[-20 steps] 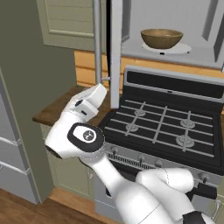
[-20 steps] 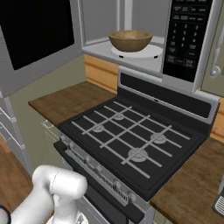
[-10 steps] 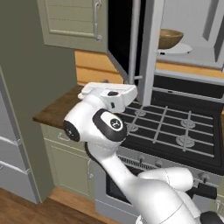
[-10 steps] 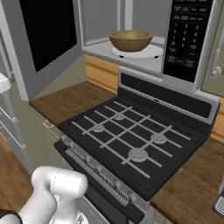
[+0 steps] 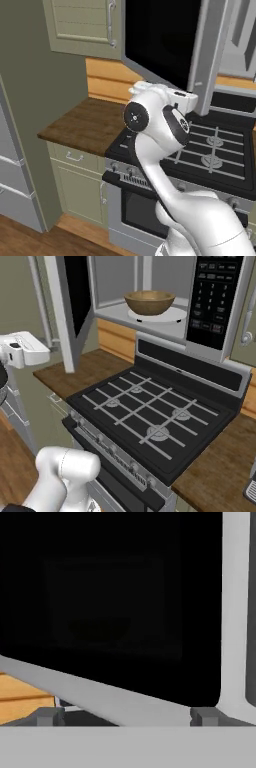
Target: Pick the onion from the sink and place it in the bowl. Then pick the bowl and place it in the microwave. Then close the microwave door and press the start button.
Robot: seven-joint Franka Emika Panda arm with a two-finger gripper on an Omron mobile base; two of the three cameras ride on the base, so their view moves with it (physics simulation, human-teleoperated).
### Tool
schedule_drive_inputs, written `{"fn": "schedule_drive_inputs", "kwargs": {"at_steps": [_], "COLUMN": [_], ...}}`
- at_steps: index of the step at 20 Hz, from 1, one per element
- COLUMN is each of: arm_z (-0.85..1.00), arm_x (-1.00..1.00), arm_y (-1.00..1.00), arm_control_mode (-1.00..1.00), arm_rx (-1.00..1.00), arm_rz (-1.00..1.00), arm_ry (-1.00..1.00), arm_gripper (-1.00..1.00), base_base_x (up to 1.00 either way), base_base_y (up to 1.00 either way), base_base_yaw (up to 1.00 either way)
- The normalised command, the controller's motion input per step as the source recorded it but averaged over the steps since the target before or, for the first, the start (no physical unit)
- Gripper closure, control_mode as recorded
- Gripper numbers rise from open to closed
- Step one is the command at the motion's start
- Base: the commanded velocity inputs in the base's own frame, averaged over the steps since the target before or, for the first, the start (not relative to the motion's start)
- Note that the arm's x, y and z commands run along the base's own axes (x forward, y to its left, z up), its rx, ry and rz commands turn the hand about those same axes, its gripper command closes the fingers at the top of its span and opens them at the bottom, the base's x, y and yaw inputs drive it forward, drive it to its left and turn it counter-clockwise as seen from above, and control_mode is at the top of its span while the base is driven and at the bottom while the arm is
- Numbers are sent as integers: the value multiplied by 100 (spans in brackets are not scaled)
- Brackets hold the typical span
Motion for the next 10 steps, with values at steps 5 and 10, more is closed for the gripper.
{"fn": "schedule_drive_inputs", "kwargs": {"at_steps": [5,10], "arm_z": [7,13], "arm_x": [54,73], "arm_y": [-100,-98], "arm_control_mode": [-100,-100], "arm_rx": [3,0], "arm_rz": [0,0], "arm_ry": [1,0], "arm_gripper": [-100,-100], "base_base_x": [0,0], "base_base_y": [0,0], "base_base_yaw": [0,0]}}
